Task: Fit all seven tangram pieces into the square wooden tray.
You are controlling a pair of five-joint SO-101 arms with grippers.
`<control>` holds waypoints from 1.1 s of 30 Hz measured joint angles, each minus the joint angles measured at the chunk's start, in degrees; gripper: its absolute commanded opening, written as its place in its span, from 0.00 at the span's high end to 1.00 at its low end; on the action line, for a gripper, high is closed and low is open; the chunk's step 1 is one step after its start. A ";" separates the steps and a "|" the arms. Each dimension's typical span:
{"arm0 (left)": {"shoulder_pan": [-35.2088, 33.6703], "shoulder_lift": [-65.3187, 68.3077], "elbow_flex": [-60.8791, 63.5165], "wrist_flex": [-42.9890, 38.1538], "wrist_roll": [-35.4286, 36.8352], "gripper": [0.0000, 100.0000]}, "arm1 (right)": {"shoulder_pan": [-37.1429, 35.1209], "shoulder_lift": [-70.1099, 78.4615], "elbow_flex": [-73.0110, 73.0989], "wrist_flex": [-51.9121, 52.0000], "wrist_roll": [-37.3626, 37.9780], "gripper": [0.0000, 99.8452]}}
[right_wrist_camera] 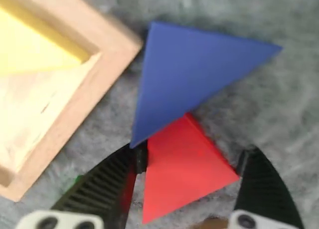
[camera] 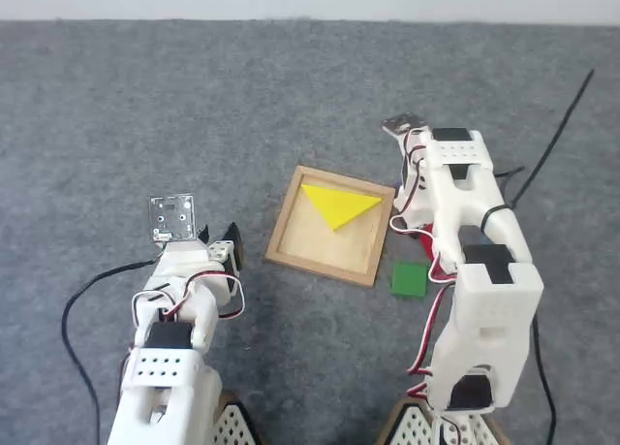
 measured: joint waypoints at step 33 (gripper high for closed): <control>0.00 0.00 0.00 0.00 0.00 0.85 | 2.99 -10.20 14.59 -8.53 -7.03 0.75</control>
